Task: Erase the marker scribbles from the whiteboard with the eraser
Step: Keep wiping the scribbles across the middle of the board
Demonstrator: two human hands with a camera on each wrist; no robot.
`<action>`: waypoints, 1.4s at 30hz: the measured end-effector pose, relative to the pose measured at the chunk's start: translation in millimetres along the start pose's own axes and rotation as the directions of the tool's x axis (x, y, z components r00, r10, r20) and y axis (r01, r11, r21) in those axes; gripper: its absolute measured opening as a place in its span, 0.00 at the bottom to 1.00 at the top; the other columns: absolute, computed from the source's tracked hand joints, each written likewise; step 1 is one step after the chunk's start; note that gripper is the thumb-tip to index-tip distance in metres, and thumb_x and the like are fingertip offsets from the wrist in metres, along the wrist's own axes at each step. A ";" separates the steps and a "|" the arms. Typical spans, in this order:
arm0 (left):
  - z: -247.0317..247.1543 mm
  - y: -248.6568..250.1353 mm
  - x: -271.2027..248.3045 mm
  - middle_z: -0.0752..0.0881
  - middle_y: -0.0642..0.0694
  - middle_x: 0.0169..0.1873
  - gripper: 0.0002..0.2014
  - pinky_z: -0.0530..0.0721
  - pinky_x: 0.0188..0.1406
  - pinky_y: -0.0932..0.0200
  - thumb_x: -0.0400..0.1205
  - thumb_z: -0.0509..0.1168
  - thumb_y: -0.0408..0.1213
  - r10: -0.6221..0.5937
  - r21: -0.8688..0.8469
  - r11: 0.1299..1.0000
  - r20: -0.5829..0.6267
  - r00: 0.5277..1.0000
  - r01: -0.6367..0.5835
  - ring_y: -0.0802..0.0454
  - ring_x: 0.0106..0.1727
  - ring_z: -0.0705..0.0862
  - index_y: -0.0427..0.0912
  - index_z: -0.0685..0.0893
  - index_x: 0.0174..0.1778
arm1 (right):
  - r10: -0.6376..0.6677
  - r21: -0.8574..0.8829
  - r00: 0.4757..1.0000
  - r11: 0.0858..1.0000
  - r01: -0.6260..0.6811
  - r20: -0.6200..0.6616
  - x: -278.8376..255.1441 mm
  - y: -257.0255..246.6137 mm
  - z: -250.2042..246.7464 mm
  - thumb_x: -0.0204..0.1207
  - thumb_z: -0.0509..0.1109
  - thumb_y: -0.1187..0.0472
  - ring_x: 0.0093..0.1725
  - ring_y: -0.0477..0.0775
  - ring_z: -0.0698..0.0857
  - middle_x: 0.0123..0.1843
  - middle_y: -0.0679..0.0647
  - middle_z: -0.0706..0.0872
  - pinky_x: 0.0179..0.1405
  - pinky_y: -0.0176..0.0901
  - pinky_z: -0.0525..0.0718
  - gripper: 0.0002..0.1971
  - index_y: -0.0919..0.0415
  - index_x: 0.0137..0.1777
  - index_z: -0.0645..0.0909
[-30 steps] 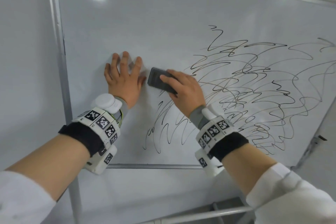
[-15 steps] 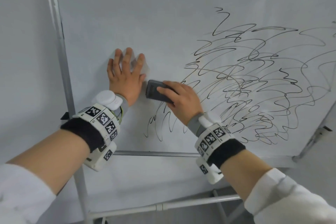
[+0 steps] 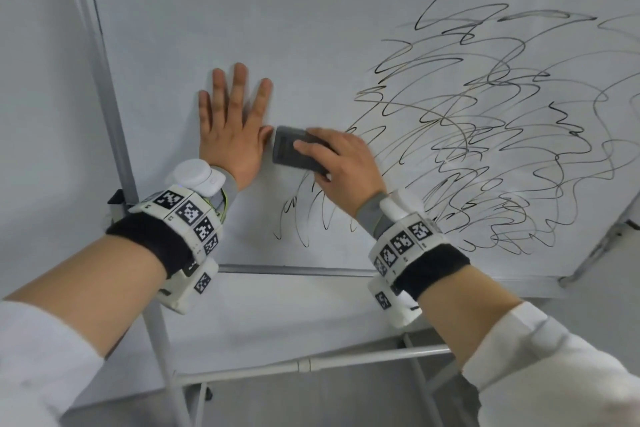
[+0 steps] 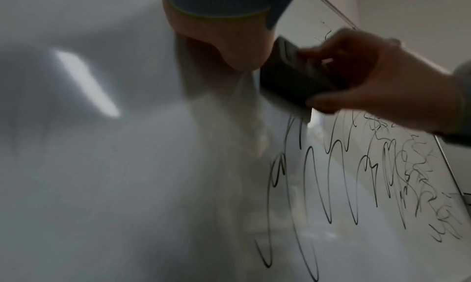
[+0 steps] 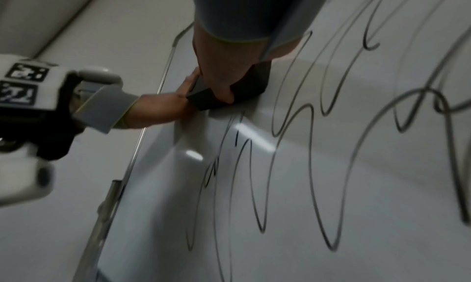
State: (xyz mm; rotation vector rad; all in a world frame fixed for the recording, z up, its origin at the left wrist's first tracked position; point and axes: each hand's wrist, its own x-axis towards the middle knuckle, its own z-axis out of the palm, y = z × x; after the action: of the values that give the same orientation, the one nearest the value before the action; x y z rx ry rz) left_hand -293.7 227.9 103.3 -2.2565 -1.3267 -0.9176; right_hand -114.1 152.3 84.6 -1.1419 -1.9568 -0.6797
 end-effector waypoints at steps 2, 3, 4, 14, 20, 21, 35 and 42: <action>1.8 -1.2 -1.4 0.46 0.35 0.81 0.29 0.39 0.76 0.36 0.85 0.46 0.48 0.008 0.003 1.000 -0.008 1.000 -0.008 0.30 0.80 0.43 0.48 0.45 0.81 | 0.017 -0.003 0.999 1.000 -0.017 -0.038 8.6 3.6 -2.3 0.60 0.75 0.74 0.56 0.62 0.83 0.60 0.59 0.85 0.53 0.52 0.77 0.24 0.59 0.58 0.85; 2.8 -1.5 -2.6 0.46 0.35 0.81 0.29 0.38 0.76 0.36 0.85 0.47 0.48 0.013 0.001 1.000 0.001 1.000 -0.013 0.30 0.80 0.43 0.48 0.45 0.81 | 0.010 0.002 0.999 1.000 -0.010 -0.036 5.5 3.8 -0.1 0.61 0.74 0.74 0.56 0.62 0.83 0.60 0.59 0.85 0.53 0.52 0.77 0.23 0.59 0.57 0.85; 2.9 -2.0 -3.5 0.46 0.35 0.81 0.30 0.38 0.76 0.36 0.85 0.48 0.47 0.018 0.004 1.000 0.011 1.000 -0.018 0.30 0.80 0.43 0.48 0.44 0.81 | -0.014 0.010 1.000 1.000 0.014 -0.021 -1.9 3.3 3.7 0.62 0.72 0.73 0.55 0.62 0.83 0.59 0.59 0.85 0.53 0.52 0.77 0.21 0.59 0.57 0.86; 6.3 -4.4 -20.6 0.42 0.38 0.81 0.32 0.36 0.76 0.38 0.85 0.52 0.44 0.025 0.034 0.999 0.069 0.997 -0.028 0.32 0.80 0.40 0.50 0.40 0.81 | -0.041 0.015 0.996 0.999 0.040 0.082 -14.0 -4.7 9.8 0.65 0.64 0.70 0.55 0.61 0.84 0.59 0.57 0.86 0.55 0.52 0.76 0.20 0.58 0.56 0.86; 9.7 -4.8 -33.0 0.42 0.39 0.82 0.32 0.37 0.77 0.38 0.85 0.52 0.43 0.032 0.041 0.999 0.091 0.995 -0.036 0.33 0.81 0.40 0.50 0.41 0.81 | -0.104 0.037 0.983 0.994 0.099 0.153 -57.3 -6.4 27.2 0.64 0.68 0.76 0.54 0.64 0.84 0.58 0.59 0.86 0.52 0.55 0.80 0.21 0.59 0.55 0.86; 10.6 -5.6 -35.9 0.42 0.39 0.82 0.32 0.38 0.77 0.38 0.85 0.52 0.43 0.031 0.040 0.999 0.094 0.995 -0.035 0.33 0.81 0.40 0.50 0.41 0.81 | -0.113 0.044 0.978 0.993 0.107 0.178 -61.5 -7.9 28.4 0.62 0.70 0.78 0.55 0.64 0.84 0.58 0.60 0.86 0.52 0.55 0.80 0.23 0.59 0.55 0.86; 18.8 -9.5 -48.4 0.43 0.40 0.82 0.33 0.37 0.76 0.37 0.85 0.53 0.42 0.036 0.046 0.998 0.116 0.993 -0.042 0.32 0.80 0.41 0.51 0.39 0.79 | -0.215 0.037 0.923 0.976 0.214 0.318 -76.2 -14.0 37.8 0.70 0.60 0.70 0.54 0.61 0.84 0.58 0.57 0.86 0.55 0.50 0.72 0.19 0.56 0.56 0.86; 19.3 -6.8 -51.3 0.43 0.40 0.82 0.32 0.37 0.76 0.37 0.85 0.53 0.41 0.023 0.031 0.999 0.121 0.992 -0.027 0.32 0.80 0.41 0.52 0.42 0.80 | -0.262 0.084 0.924 0.965 0.249 0.279 -69.2 -20.9 44.4 0.72 0.60 0.70 0.53 0.62 0.84 0.56 0.58 0.87 0.54 0.51 0.76 0.18 0.57 0.55 0.87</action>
State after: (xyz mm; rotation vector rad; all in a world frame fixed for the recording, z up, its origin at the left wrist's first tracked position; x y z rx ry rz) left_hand -310.7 210.3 53.8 -2.3305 -1.3501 -0.7569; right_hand -126.1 142.4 1.1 -1.0094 -2.3871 -0.6231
